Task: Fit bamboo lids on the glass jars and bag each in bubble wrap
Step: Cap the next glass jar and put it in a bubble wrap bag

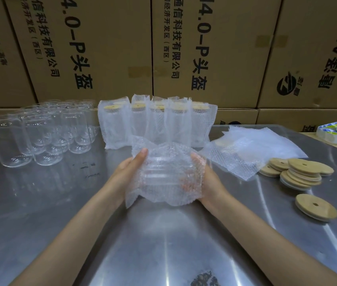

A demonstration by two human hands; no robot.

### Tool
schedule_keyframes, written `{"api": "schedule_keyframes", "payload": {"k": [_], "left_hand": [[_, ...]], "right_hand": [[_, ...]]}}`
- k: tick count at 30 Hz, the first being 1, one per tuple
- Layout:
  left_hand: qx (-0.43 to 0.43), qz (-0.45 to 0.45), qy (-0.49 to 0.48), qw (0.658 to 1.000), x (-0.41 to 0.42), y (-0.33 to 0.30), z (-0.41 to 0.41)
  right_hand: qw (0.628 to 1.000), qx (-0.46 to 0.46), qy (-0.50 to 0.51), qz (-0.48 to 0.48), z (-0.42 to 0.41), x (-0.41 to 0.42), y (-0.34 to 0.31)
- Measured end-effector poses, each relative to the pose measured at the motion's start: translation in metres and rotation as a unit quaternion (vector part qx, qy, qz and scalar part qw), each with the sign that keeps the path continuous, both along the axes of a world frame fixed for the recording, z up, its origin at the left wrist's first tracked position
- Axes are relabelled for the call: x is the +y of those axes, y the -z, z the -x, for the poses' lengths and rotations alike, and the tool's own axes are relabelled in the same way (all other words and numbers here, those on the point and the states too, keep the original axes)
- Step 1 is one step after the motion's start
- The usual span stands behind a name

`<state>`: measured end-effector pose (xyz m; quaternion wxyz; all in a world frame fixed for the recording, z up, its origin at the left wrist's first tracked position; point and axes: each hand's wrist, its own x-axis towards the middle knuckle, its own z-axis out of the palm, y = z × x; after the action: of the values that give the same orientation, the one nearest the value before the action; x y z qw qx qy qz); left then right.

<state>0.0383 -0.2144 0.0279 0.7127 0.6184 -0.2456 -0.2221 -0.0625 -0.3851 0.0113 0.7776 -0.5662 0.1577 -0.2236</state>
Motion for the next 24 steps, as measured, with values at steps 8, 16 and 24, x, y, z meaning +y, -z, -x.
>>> {"api": "schedule_keyframes", "payload": {"k": [8, 16, 24], "left_hand": [[0.053, 0.042, 0.068, 0.995, -0.003, 0.005, 0.003], [0.059, 0.098, 0.046, 0.992, -0.009, 0.007, 0.005], [0.164, 0.301, 0.012, 0.939, -0.010, -0.006, 0.009]], "right_hand": [[1.000, -0.007, -0.004, 0.009, 0.001, 0.005, -0.005], [0.999, 0.000, -0.046, 0.013, 0.010, -0.003, -0.025], [0.999, -0.015, -0.046, -0.019, 0.016, -0.009, -0.020]]}}
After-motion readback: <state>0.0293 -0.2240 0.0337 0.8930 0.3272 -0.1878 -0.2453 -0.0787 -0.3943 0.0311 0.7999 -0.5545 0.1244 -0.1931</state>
